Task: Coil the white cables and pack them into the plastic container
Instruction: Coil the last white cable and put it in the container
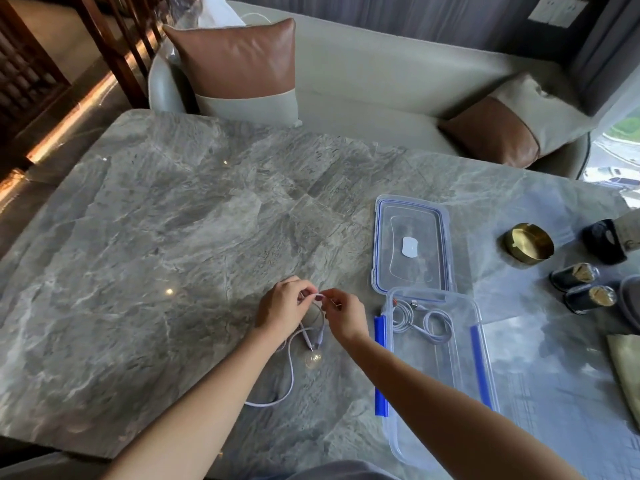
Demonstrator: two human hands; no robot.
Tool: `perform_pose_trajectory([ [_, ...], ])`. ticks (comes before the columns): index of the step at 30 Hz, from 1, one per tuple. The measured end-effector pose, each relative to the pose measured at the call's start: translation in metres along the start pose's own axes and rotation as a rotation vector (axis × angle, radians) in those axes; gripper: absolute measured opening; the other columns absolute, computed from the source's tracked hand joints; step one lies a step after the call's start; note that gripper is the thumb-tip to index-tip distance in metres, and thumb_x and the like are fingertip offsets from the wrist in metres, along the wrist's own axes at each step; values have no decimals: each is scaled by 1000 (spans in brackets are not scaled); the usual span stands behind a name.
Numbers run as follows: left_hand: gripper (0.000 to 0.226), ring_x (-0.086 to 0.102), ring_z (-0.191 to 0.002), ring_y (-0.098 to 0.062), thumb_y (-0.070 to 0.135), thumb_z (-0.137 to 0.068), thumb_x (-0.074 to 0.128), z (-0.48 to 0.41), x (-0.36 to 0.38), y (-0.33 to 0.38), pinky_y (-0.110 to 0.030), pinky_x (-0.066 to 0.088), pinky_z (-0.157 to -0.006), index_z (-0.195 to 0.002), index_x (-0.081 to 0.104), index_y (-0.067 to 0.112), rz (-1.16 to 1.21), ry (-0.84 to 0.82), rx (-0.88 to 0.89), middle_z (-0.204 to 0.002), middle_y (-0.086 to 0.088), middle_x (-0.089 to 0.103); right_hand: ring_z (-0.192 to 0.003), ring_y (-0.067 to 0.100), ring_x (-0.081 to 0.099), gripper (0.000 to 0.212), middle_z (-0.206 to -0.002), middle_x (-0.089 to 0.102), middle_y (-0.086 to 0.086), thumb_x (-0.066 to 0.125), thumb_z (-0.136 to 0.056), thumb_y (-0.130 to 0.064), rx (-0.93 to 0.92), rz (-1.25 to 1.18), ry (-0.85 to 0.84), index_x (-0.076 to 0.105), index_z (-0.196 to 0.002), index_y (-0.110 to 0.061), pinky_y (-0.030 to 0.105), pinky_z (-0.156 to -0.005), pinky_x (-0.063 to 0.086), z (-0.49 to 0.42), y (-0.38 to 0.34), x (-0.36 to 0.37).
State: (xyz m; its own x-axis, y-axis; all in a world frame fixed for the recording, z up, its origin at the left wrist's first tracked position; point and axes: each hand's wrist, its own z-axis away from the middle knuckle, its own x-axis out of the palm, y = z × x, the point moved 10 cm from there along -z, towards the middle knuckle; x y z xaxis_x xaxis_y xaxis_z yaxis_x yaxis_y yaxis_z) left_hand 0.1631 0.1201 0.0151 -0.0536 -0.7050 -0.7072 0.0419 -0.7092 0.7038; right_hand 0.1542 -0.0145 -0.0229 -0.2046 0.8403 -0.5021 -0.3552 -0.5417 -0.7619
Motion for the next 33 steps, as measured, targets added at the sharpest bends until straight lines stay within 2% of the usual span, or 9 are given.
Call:
perform_pose_trajectory([
  [3,3,59,-70,-21,21,-80,68,1,-4,-1,-37,50,-65,-80,69,19,14,-9,-20,-72,4,61,-64,7,58,20,-67,64,-8,52,-89,-13,-83,-33,0,71,-88,-19,29,-67,48,-3,-13,-9],
  [7,14,62,-67,-19,26,-84,64,7,-15,-6,-33,48,-64,-74,69,18,86,12,-73,-65,3,65,-60,12,57,17,-63,62,-6,54,-90,-14,-151,-81,-20,70,-86,-16,34,-66,51,-6,-29,-18],
  [10,16,66,-69,-20,25,-85,63,11,-25,-6,-35,50,-67,-77,71,15,193,46,-110,-67,0,70,-55,10,56,13,-60,62,-7,58,-88,-19,-182,-89,-42,69,-83,-14,27,-60,46,-5,-35,-20],
  [17,12,67,-71,-20,16,-85,63,19,-44,11,-28,49,-70,-81,73,13,331,82,-113,-69,-5,71,-66,15,58,21,-76,62,2,63,-84,-14,-134,13,-234,65,-104,-6,28,-67,48,6,-25,-1],
  [20,14,64,-66,-18,16,-86,61,23,-46,11,-29,49,-70,-83,73,11,362,72,-120,-64,-5,68,-61,7,57,19,-74,63,5,58,-89,-14,-139,-77,-291,68,-98,-1,16,-58,46,13,-30,2],
  [24,14,60,-60,-10,16,-86,63,24,-51,-1,-28,48,-69,-78,73,21,403,51,-184,-60,3,66,-50,6,46,14,-56,51,-2,60,-90,-15,-191,-227,-246,64,-78,-8,14,-52,39,17,-46,-14],
  [26,14,63,-66,-13,17,-85,63,25,-47,-7,-31,51,-71,-78,74,21,360,-27,-212,-67,-1,70,-51,7,44,12,-56,50,-2,60,-90,-12,-199,-310,-222,64,-80,-6,15,-53,38,16,-52,-24],
  [29,11,65,-75,-19,21,-84,65,25,-50,-12,-32,55,-73,-85,76,17,358,-34,-255,-86,-9,75,-61,11,50,9,-64,56,-1,61,-88,-10,-277,-256,-153,67,-89,-3,20,-62,41,14,-65,-36],
  [33,9,63,-65,-19,18,-83,67,20,-61,-1,-25,56,-63,-86,73,13,567,102,-308,-83,-11,72,-79,12,60,2,-86,66,1,65,-84,-17,-429,-119,2,66,-85,-18,28,-72,48,24,-87,-48],
])
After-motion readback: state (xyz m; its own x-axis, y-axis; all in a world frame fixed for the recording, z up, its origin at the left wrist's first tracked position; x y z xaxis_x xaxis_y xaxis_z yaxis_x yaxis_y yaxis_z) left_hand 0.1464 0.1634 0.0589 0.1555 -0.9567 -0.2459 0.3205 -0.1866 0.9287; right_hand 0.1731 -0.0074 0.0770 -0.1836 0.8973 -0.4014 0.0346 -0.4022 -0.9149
